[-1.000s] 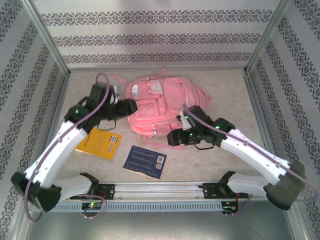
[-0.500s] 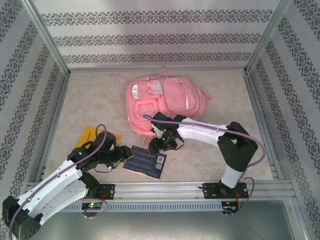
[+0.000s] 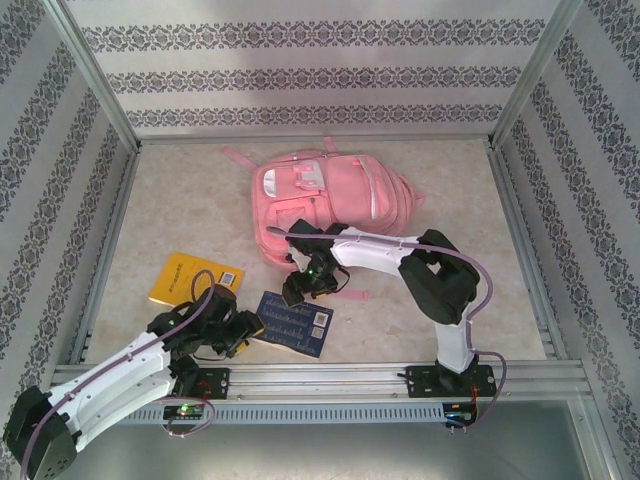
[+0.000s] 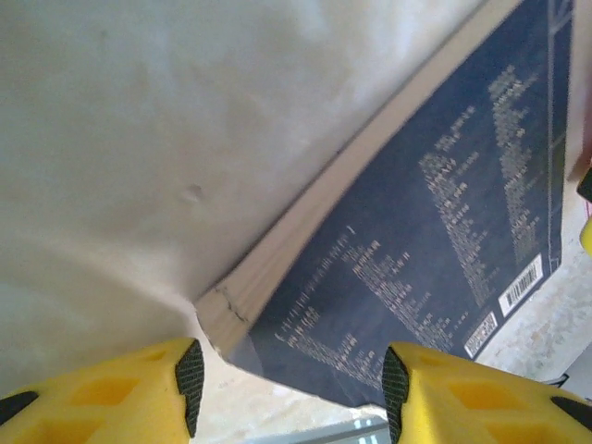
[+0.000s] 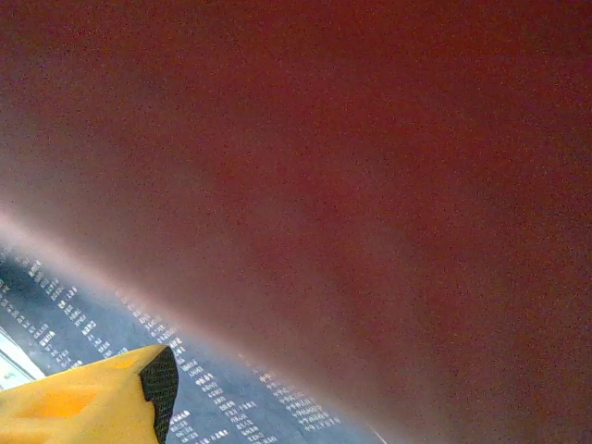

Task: Pack the student bag

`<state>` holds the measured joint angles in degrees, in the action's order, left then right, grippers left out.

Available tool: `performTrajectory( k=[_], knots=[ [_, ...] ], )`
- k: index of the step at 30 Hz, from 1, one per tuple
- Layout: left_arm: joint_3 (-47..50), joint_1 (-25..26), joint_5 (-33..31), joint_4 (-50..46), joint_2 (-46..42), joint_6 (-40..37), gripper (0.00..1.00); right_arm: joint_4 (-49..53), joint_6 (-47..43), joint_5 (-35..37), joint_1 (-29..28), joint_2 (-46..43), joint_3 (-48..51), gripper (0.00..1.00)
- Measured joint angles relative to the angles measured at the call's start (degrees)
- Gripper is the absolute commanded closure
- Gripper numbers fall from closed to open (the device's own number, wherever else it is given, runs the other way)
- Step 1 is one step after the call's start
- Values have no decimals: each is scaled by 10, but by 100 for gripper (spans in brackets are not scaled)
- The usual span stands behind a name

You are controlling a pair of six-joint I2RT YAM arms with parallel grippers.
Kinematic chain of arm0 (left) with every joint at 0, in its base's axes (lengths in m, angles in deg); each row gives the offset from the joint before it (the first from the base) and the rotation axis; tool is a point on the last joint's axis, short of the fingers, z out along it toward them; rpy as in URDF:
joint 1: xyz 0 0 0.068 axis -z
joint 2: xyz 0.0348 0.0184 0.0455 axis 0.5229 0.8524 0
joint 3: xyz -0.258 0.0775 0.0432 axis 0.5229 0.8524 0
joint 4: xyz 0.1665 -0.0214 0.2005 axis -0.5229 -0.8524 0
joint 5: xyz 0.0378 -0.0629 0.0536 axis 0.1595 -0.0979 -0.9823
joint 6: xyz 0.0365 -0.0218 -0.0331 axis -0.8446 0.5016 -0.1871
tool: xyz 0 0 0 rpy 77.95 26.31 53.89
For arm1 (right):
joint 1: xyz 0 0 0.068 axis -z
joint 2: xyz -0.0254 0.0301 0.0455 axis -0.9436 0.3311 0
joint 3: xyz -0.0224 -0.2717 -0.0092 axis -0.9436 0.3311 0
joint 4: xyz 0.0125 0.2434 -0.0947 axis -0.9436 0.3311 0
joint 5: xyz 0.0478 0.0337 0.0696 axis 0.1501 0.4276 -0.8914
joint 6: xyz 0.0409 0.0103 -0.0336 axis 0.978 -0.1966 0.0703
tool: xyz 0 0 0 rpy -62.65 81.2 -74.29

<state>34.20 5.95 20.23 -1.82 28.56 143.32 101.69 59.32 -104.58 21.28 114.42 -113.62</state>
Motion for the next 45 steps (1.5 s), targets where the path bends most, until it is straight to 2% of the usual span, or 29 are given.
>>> performTrajectory(
  k=[11, 17, 21, 25, 27, 29, 35, 45],
  knots=[
    [28, 0, -4, 52, -5, 76, 45, 4, -8, -9, 5, 24, -26, 30],
    [-5, 0, -5, 59, 78, 83, 42, -22, -6, -14, 19, 9, 1, 30],
    [-54, -4, 1, 45, 170, 61, 43, -37, 4, -5, 37, -19, 38, 30],
    [-108, -30, 32, 26, 259, 20, 43, -58, 20, 9, 52, -50, 82, 30],
    [-137, -44, 44, 38, 295, -10, 43, -71, 31, 16, 58, -69, 107, 30],
    [-164, -66, 37, 91, 324, -48, 43, -84, 41, 17, 66, -85, 130, 30],
    [-204, -130, 36, 186, 329, -109, 42, -133, 63, -2, 75, -108, 172, 30],
    [-172, -114, 76, 198, 324, -125, 41, -147, 65, -9, 83, -115, 184, 30]
  ],
)
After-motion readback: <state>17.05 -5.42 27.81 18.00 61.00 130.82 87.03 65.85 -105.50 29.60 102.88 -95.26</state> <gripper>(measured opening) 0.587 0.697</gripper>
